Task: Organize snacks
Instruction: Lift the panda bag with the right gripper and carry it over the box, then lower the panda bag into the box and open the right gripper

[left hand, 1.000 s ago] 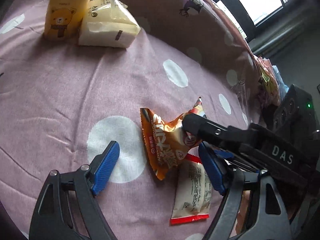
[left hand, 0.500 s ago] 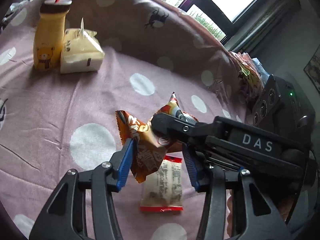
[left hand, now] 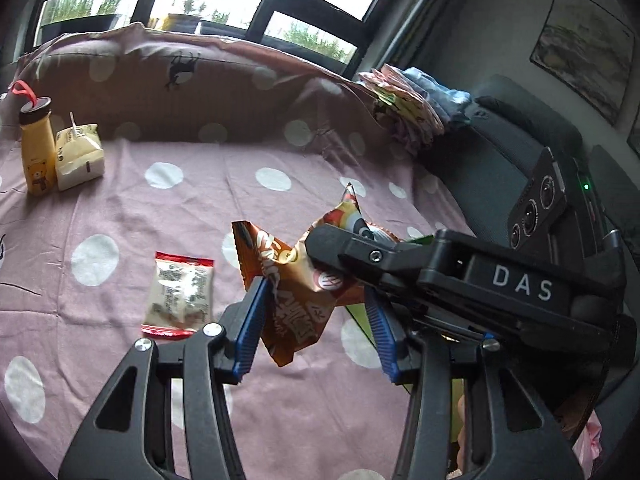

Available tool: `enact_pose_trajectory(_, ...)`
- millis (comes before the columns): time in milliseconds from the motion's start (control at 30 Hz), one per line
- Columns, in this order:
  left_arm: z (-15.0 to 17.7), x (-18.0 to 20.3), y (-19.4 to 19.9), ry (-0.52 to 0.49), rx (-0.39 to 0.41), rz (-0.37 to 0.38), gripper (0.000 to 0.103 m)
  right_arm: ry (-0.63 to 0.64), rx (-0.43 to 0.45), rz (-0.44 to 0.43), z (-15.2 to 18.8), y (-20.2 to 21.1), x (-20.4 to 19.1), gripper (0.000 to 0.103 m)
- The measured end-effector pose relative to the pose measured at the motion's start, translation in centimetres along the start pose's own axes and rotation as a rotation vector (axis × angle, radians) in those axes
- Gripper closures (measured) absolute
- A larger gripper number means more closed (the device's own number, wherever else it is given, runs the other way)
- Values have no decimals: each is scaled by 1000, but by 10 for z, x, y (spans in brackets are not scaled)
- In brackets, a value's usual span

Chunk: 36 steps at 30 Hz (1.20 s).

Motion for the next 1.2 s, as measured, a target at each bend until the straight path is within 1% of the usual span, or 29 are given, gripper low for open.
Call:
enact_pose_trajectory(67,5,18,-7,-22,-20,27,55,3,30,26,4,17,11,60)
enact_pose_trajectory(200,12,46,-24,-43,-55,74,55,-66,82,45,5,47,41,60)
enact_pose_trajectory(333,12,71,-42,-68,-66,88,55,-123,113,69,-2,64,65,60)
enact_pose_trajectory(467,11,88,-61,-75,-104,144,55,-149,157,118,-8,80,83,60)
enact_pose_trajectory(567,13,99,-74,-82,-129,173,55,-181,178,136,-10,87,95,60)
enact_pose_trajectory(700,17,112,-89,-89,-152,207,55,-214,202,191,-13,96,110,60)
enact_pose_trajectory(800,20,118,-98,-92,-170,221,55,-233,218,212,-13,101,120,60)
enact_pose_trajectory(900,22,119,-104,-77,-196,252,55,-253,230,246,-13,106,129,60)
enact_pose_trajectory(1033,22,120,-111,-57,-213,269,55,-268,246,277,-14,108,135,60)
enact_pose_trajectory(1133,23,115,-108,-37,-204,277,55,-268,259,301,-14,109,137,60)
enact_pose_trajectory(1200,24,109,-102,-29,-197,277,55,-280,277,339,-14,112,139,59)
Point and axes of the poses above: each gripper's, at about its wrist camera, not at the fingertips, and y roughly against the way its jaws point, x to its right, z to its underside, the point moved 4 cm from there along -y, roughly the way its jaws point, and after that the axes turned 3 degrees about -y, right-handed, at the moved point
